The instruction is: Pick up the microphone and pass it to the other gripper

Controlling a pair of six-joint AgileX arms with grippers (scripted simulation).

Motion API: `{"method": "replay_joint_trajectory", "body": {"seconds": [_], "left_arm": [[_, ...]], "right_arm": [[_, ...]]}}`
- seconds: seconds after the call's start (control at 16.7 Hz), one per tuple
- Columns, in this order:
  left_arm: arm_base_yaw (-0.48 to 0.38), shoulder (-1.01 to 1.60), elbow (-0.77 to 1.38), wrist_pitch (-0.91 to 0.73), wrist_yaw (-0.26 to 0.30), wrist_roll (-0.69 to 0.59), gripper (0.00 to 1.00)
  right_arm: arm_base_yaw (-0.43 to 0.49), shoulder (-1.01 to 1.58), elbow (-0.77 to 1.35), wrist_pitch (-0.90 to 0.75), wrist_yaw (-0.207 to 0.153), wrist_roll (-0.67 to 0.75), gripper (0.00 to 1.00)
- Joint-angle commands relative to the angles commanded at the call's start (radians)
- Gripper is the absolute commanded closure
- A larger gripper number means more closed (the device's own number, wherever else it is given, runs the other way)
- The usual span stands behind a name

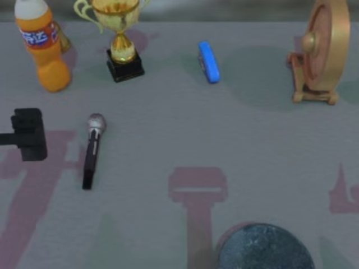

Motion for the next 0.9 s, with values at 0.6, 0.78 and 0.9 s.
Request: {"method": "replay_joint_trajectory", "body": {"seconds": [0.6,0.78,0.9], "left_arm": [[-0.143,0.891,0.627,-0.447,-0.027,-0.128,0.00],[-0.166,1.011,0.715,-0.510,-0.027,-0.147,0.00],[-0.171,1.037,0.735,-0.525,-0.027,-0.151,0.00]], "right_arm": [[0.000,0.000,0.000,0.000,0.000,0.000,0.00],[0.000,0.000,0.000,0.000,0.000,0.000,0.00],[0.000,0.000,0.000,0.000,0.000,0.000,0.00]]}}
